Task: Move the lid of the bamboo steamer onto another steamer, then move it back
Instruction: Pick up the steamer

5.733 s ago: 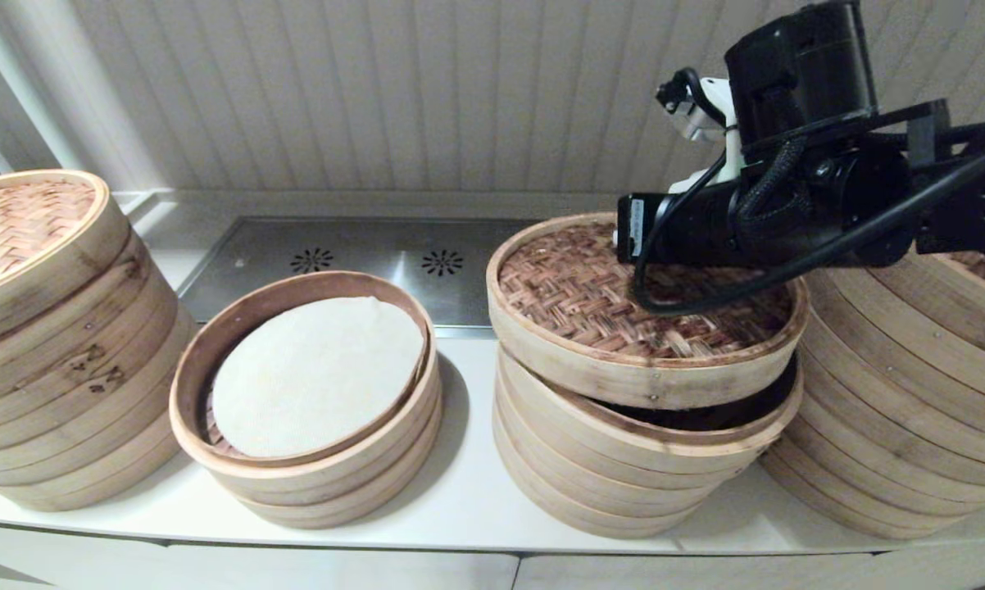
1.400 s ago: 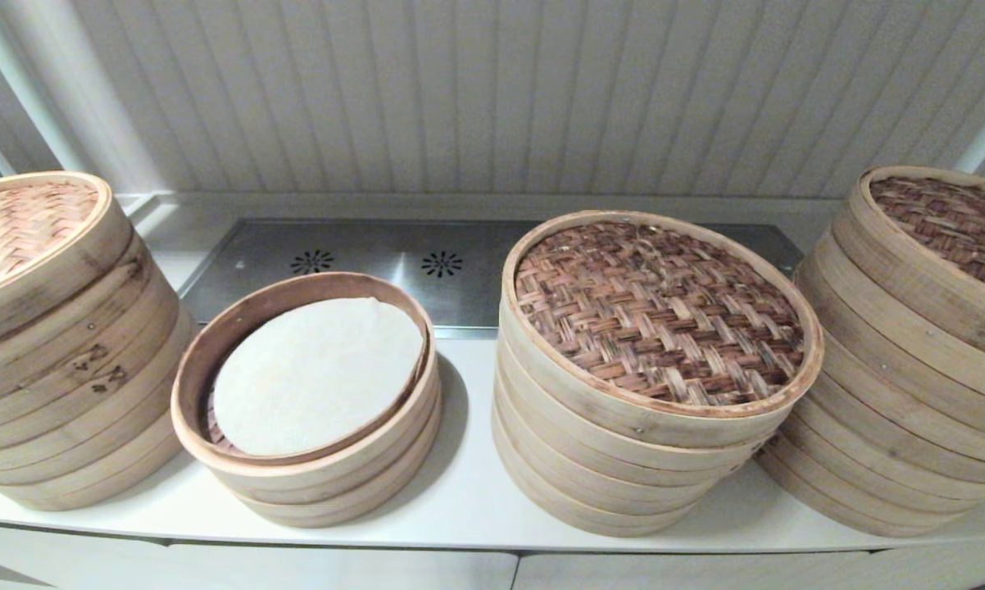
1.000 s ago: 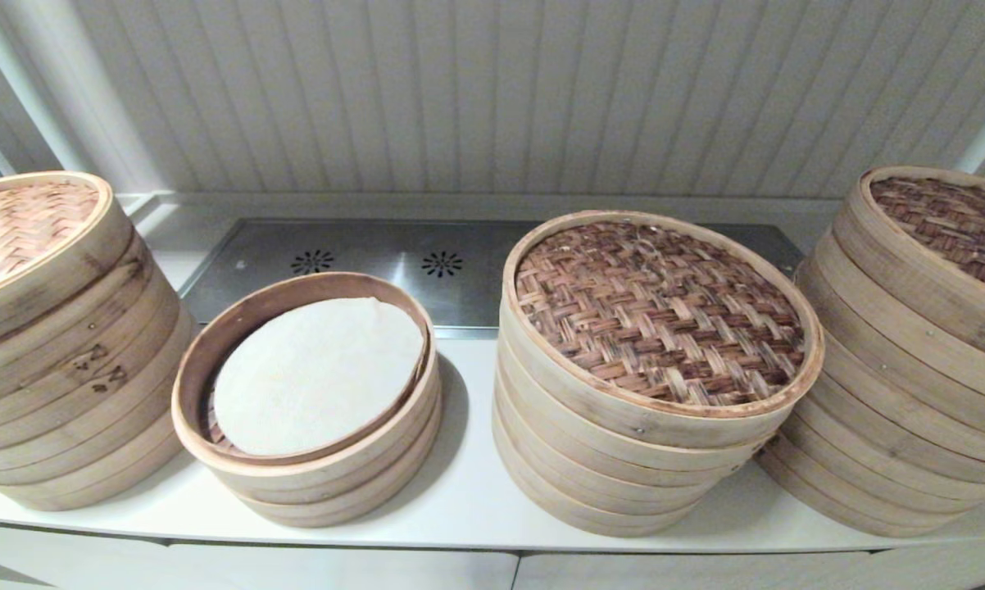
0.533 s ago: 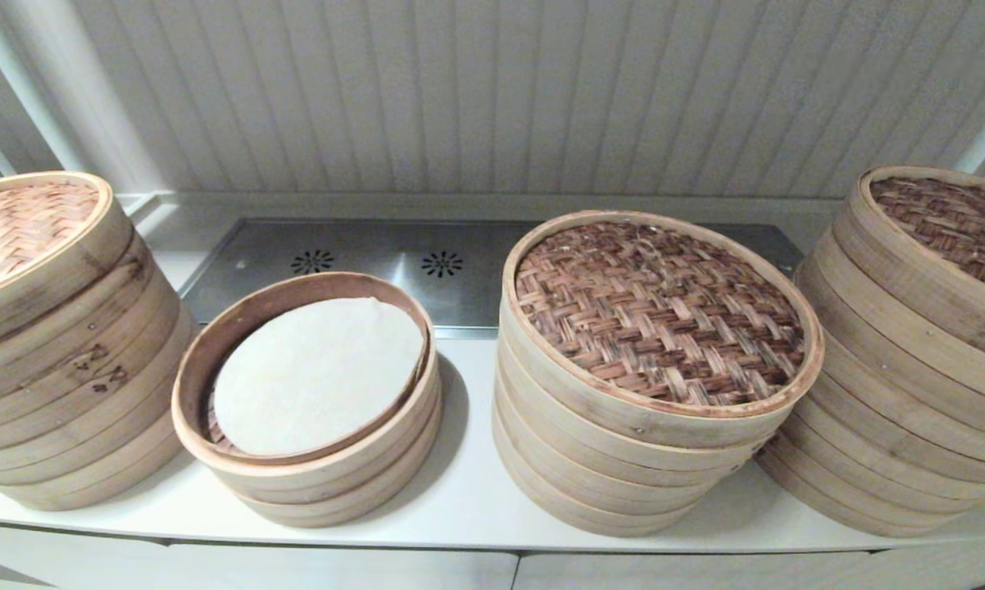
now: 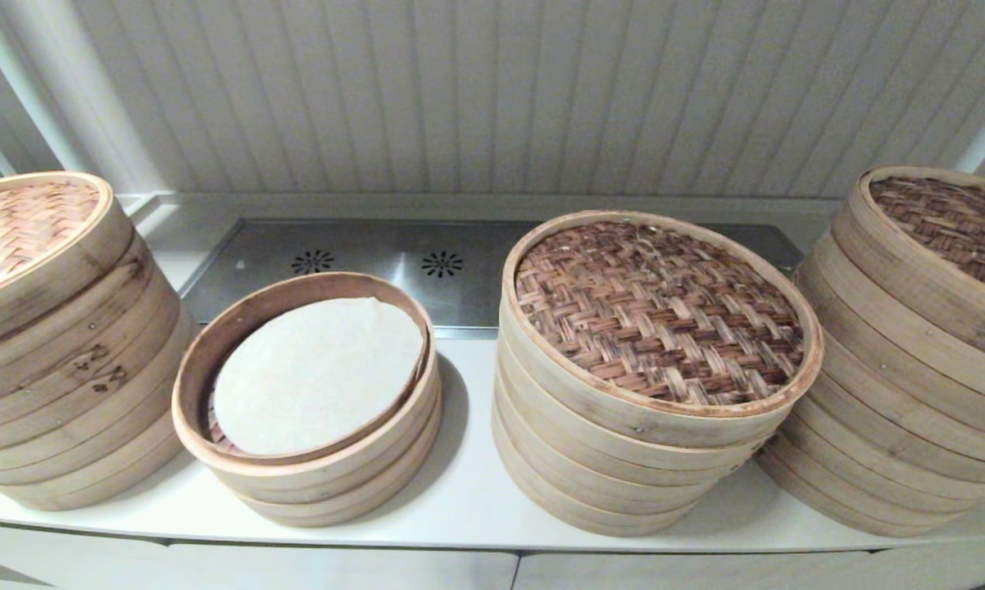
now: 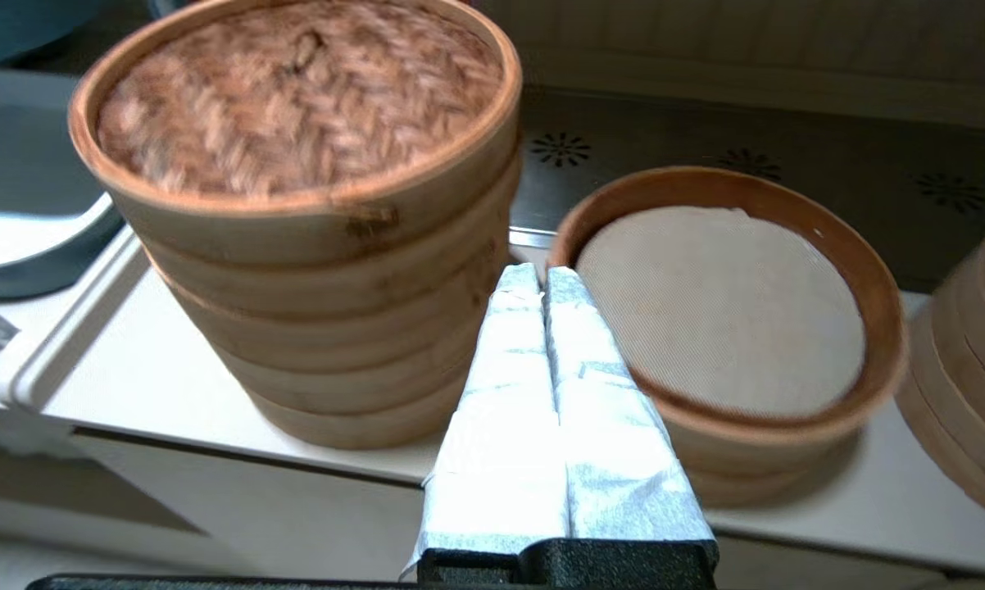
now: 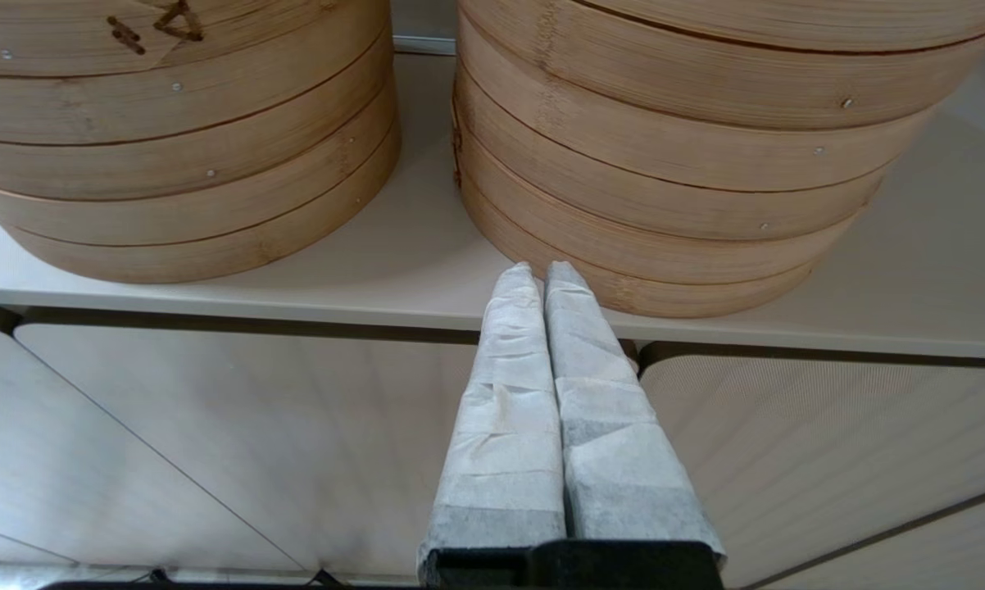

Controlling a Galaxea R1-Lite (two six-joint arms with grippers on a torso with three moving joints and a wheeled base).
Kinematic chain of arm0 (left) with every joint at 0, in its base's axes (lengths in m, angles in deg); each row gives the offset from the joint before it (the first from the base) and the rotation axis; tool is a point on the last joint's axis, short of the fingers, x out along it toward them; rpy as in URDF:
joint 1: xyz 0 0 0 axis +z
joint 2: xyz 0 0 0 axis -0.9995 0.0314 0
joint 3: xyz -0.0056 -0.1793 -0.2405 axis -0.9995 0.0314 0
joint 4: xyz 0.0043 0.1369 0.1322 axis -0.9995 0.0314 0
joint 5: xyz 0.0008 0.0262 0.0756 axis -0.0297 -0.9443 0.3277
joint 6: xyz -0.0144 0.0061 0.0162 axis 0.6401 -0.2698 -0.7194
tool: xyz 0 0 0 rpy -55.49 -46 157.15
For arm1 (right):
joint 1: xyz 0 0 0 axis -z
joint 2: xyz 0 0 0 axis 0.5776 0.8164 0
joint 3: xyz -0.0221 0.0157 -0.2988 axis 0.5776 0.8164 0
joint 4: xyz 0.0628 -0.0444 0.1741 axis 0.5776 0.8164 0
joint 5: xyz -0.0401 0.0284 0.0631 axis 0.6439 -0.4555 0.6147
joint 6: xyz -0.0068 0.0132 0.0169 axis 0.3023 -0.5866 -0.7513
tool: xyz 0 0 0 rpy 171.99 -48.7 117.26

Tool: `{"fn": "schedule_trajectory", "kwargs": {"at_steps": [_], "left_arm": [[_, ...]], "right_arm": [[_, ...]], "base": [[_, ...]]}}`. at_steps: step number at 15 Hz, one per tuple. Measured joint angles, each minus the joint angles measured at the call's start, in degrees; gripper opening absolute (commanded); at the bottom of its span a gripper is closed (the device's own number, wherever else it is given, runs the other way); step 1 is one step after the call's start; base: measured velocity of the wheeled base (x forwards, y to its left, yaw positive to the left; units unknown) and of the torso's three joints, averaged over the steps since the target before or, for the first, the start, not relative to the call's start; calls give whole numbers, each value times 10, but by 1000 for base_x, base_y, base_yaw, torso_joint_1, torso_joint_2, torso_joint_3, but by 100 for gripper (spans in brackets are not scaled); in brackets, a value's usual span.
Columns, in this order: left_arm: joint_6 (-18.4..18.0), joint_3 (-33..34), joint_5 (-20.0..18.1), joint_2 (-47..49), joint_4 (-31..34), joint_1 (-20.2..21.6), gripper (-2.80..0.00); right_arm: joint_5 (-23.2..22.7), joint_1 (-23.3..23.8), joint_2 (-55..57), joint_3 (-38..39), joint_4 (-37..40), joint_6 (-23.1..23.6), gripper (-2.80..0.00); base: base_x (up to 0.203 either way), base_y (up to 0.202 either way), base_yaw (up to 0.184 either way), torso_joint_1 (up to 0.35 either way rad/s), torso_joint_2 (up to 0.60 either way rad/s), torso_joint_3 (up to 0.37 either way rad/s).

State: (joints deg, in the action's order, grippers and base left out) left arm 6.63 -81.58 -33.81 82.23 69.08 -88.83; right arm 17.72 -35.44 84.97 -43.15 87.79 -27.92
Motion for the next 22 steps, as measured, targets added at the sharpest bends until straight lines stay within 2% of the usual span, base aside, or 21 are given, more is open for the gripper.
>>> {"fn": "schedule_trajectory", "kwargs": {"at_steps": [3,4,6,8,10,11,14,15,18,19,22], "left_arm": [[1,-113,69,152,13,29,-280],[1,-145,84,197,13,51,0],[2,-190,60,276,13,110,0],[5,-212,-10,335,-2,166,0],[3,-219,-83,381,-46,196,0],[1,-220,-103,404,-73,207,0],[-11,-221,-123,469,-144,235,0],[-18,-222,-144,484,-163,250,0],[-41,-226,-244,510,-174,300,0],[-51,-227,-257,516,-175,308,0],[-57,-229,-261,536,-175,315,0]], "right_arm": [[0,0,0,0,0,0,-280],[0,0,0,0,0,-1,-280],[0,0,0,0,0,-2,-280],[1,0,0,0,0,-2,-280],[1,0,0,0,0,-2,-280],[1,0,0,0,0,-2,-280],[1,1,0,0,0,-3,-280],[1,0,0,0,0,-3,-280],[1,1,0,0,-1,-5,-280],[1,0,0,0,-1,-6,-280],[2,0,0,1,-1,-6,-280]], "base": [[0,0,0,0,0,0],[0,0,0,0,0,0],[0,0,0,0,0,0],[0,0,0,0,0,0],[0,0,0,0,0,0],[0,0,0,0,0,0],[0,0,0,0,0,0],[0,0,0,0,0,0],[0,0,0,0,0,0],[0,0,0,0,0,0],[0,0,0,0,0,0]]}}
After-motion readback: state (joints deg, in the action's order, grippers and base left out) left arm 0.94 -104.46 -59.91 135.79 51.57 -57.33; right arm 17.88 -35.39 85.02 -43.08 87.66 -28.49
